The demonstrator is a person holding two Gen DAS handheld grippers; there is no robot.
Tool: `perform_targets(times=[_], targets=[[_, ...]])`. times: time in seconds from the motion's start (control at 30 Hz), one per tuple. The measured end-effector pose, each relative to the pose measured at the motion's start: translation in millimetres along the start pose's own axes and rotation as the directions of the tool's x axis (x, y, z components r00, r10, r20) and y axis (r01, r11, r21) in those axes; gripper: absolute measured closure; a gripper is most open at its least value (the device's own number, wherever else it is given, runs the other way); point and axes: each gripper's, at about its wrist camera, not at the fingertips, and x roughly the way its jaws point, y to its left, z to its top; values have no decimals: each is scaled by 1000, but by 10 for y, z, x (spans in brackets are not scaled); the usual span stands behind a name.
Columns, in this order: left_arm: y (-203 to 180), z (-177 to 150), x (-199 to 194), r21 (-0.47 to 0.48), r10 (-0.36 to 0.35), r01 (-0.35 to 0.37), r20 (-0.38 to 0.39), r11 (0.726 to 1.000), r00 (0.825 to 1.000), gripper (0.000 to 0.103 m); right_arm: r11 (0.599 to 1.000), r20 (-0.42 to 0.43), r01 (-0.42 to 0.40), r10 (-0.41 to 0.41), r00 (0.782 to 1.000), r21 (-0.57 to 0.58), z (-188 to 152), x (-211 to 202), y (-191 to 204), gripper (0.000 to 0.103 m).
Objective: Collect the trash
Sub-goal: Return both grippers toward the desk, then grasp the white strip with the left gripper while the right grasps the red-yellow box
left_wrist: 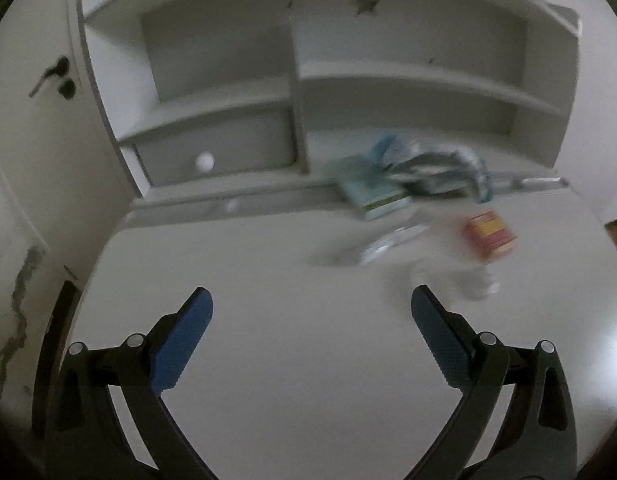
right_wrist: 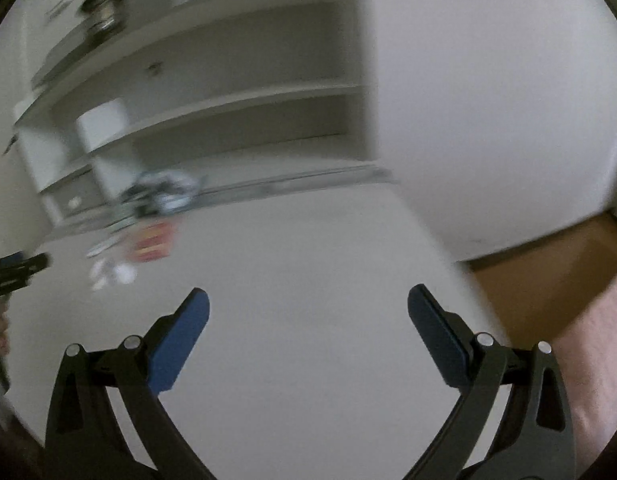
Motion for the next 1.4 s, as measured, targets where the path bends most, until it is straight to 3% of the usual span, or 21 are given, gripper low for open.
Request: perform_targets(times=[0.17,0.4,0.53,0.67,0.83,0.9,0.97,1.03,1.1,1.4], targets=[[31,51,340,53,-57,59,-39,997,998,7,993,-100,-93,86,991,-67,200,552,627,7],[-93,219,693,105,-145,152,-68,983,987,7,979,-180,-130,101,978,-158,432,1123,1350,9],[-214,309,811,151,-157,166,-74,974,985,8,978,-217,-117,79,973,-171,472,1399,1552,17],[-266,315,961,159,-196,214,-123,964,973,27,978,-257,-108,60,965,-177,475,1604,1655,25],[-303,317,979,166,-212,231,-127,959,969,38,974,-255,-87,32,967,-209,470,1671,1741,31],[-367,307,939,191,-227,247,-119,950,967,53,971,-246,-97,41,968,-220,466,1648,1771,42],[-459,285,890,226,-247,267,-114,937,962,80,968,-244,-110,53,968,-225,471,1628,1795,61],[-526,262,858,249,-232,252,-108,935,967,83,969,-245,-112,56,968,-219,468,1607,1791,61],[-495,270,836,219,-262,283,-118,934,958,85,973,-239,-116,66,969,-200,469,1549,1737,61],[-416,333,425,156,-270,273,-43,949,962,89,983,-158,-97,72,985,-159,576,1146,1466,61]])
